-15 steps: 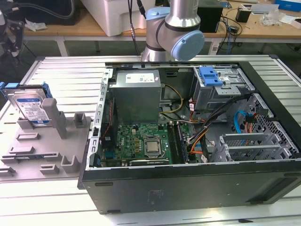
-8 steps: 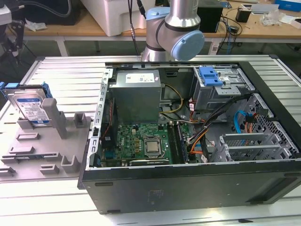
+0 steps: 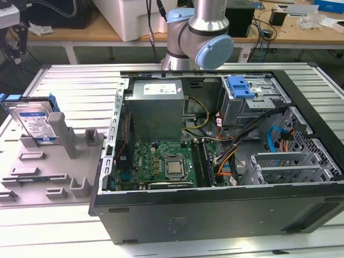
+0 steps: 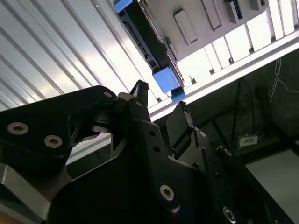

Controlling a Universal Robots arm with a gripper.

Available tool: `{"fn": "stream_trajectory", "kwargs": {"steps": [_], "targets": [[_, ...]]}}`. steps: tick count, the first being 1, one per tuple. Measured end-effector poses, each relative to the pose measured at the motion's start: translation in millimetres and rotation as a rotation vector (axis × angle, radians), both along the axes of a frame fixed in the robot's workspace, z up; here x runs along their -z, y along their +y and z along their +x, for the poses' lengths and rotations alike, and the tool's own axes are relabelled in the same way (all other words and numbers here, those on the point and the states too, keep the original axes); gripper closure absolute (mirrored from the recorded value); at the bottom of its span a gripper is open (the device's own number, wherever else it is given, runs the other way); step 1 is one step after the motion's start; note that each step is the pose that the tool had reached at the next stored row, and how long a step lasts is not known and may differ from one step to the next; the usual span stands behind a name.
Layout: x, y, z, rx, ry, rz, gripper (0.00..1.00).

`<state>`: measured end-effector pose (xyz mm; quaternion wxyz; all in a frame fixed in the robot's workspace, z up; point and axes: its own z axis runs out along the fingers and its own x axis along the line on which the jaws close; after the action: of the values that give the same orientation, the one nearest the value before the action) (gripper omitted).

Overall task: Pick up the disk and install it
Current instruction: 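Pick up the disk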

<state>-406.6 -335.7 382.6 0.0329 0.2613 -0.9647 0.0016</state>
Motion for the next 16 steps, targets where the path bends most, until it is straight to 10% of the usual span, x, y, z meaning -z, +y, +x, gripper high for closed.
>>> {"fn": "stream_trajectory", "kwargs": {"steps": [16], "targets": [[1.7,0.0,-2.1,-0.236,-0.0003,-0.0009,0.56]]}}
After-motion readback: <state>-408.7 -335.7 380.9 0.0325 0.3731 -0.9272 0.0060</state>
